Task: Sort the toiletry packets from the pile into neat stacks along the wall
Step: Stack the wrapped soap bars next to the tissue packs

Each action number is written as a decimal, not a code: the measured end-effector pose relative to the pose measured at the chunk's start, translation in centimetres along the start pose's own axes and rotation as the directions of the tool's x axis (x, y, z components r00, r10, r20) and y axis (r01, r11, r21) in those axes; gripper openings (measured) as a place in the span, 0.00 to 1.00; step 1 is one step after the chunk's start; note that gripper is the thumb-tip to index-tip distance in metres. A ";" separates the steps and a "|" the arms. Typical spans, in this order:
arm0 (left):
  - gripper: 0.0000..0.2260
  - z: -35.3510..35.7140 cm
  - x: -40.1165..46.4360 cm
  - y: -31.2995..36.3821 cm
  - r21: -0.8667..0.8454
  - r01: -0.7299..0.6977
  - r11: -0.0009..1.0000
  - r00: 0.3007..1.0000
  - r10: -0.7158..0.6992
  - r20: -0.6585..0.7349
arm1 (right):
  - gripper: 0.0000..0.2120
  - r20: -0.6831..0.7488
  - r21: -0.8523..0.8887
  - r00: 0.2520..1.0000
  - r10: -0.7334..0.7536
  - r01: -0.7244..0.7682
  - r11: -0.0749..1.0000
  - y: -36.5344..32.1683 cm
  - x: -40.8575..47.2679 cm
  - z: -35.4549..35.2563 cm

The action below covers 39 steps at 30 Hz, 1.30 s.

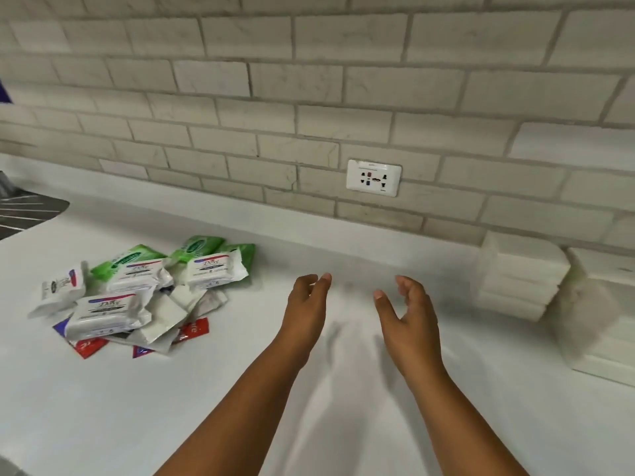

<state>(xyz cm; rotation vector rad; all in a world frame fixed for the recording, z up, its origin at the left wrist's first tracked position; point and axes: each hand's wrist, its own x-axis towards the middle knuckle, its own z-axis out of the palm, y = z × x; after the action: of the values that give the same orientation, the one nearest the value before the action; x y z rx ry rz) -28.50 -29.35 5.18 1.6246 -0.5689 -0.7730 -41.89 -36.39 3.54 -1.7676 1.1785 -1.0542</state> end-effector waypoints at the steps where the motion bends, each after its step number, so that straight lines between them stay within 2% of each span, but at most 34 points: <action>1: 0.22 -2.0 0.3 -0.2 -0.005 0.008 1.000 0.999 -0.008 -0.032 | 0.22 0.034 0.011 0.999 -0.007 0.007 1.000 -0.7 -0.1 1.7; 6: 0.21 -11.7 2.6 -0.9 -0.019 0.032 0.999 0.986 -0.035 -0.166 | 0.22 0.164 0.020 0.986 -0.022 0.019 1.000 -4.1 -0.6 10.5; 9: 0.20 -17.6 4.7 -1.2 0.036 0.065 0.997 0.976 -0.056 -0.209 | 0.21 0.222 0.042 0.975 0.006 -0.016 0.999 -5.9 -0.9 16.3; 13: 0.18 -23.9 8.0 -1.4 0.189 0.002 0.982 0.963 0.049 -0.266 | 0.21 0.288 0.060 0.955 0.071 -0.092 0.994 -7.7 -0.6 22.7; 16: 0.20 -27.1 10.8 -1.8 0.304 0.050 0.951 0.958 0.040 -0.283 | 0.22 0.314 0.015 0.942 0.118 -0.130 0.991 -8.2 0.4 26.6; 19: 0.19 -28.7 13.4 -2.4 0.432 0.130 0.892 0.969 -0.021 -0.248 | 0.26 0.319 -0.072 0.934 0.162 -0.146 0.987 -8.2 2.2 29.8; 21: 0.16 -28.8 14.5 -2.9 0.533 0.129 0.836 0.982 -0.033 -0.186 | 0.27 0.322 -0.128 0.925 0.200 -0.167 0.978 -7.9 3.3 31.3; 24: 0.12 -28.6 15.9 -3.7 0.585 0.119 0.802 0.990 -0.050 -0.132 | 0.21 0.314 -0.169 0.914 0.255 -0.211 0.963 -7.7 4.5 32.6; 27: 0.10 -28.6 17.1 -4.4 0.588 0.111 0.801 0.993 -0.068 -0.096 | 0.08 0.325 -0.122 0.906 0.272 -0.246 0.962 -7.5 5.0 33.4; 30: 0.13 -28.7 17.7 -4.7 0.561 0.113 0.820 0.992 -0.064 -0.106 | 0.07 0.351 -0.038 0.889 0.294 -0.300 0.953 -6.8 5.2 34.0; 33: 0.08 -28.6 17.8 -4.7 0.461 0.100 0.882 0.990 -0.044 -0.130 | 0.07 0.342 0.033 0.883 0.321 -0.352 0.935 -6.3 4.7 34.1; 37: 0.06 -27.6 17.2 -4.4 0.246 0.034 0.969 0.973 0.025 -0.231 | 0.06 0.302 0.192 0.885 0.355 -0.421 0.887 -6.2 3.5 33.1; 39: 0.04 -26.7 16.7 -4.3 0.126 0.028 0.992 0.964 0.007 -0.267 | 0.05 0.277 0.244 0.892 0.358 -0.425 0.872 -6.3 3.1 31.7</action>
<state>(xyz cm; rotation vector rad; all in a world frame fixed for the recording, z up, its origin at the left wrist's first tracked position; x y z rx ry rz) 2.32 -23.23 0.46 1.8166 -0.4229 -0.5201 -10.08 -33.01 -2.14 -1.2972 1.1103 -0.7214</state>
